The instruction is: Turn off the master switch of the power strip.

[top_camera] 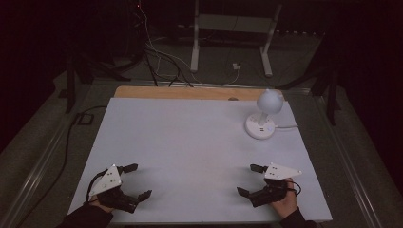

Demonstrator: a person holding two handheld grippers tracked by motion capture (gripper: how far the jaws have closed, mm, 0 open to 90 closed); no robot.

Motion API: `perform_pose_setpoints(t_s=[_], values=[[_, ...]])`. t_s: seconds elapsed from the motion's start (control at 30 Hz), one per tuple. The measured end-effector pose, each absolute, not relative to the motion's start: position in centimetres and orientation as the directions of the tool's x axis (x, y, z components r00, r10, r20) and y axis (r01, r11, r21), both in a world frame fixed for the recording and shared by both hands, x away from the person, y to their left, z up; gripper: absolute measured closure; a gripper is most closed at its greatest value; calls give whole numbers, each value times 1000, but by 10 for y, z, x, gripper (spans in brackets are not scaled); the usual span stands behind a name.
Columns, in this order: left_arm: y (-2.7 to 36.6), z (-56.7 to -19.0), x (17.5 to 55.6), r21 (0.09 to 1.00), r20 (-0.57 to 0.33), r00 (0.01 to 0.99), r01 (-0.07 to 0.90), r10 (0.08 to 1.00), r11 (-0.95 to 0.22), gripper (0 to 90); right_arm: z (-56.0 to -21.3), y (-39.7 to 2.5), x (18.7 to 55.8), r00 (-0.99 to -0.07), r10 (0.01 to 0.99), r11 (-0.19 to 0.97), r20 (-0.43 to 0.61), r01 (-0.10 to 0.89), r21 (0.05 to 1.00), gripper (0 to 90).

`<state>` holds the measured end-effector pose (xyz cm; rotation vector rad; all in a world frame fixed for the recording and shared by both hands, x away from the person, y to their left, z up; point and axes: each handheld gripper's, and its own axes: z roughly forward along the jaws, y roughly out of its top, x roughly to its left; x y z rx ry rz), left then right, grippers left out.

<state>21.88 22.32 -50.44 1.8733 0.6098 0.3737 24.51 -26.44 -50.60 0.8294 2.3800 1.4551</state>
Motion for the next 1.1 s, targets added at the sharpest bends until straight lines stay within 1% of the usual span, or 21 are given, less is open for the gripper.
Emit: perform_pose_setpoints(t_s=[0.27,0.4,0.5,0.77,1.1], values=[[223,-504,218,927,-26,822,232,568,-294,2,-509,-263,242,-804,593,337,48,302,892,0],[222,-504,218,929,-27,820,231,572,-288,2,-509,-260,241,-807,590,367,20,290,884,0],[222,-504,218,929,-29,820,233,572,-288,2,-508,-259,242,-818,573,377,46,313,872,0],[222,-504,219,928,-37,821,240,570,-284,2,-509,-251,242,-832,550,407,72,342,847,0],[221,-504,218,928,-35,825,236,564,-288,3,-500,-246,238,-847,525,404,83,335,851,0]])
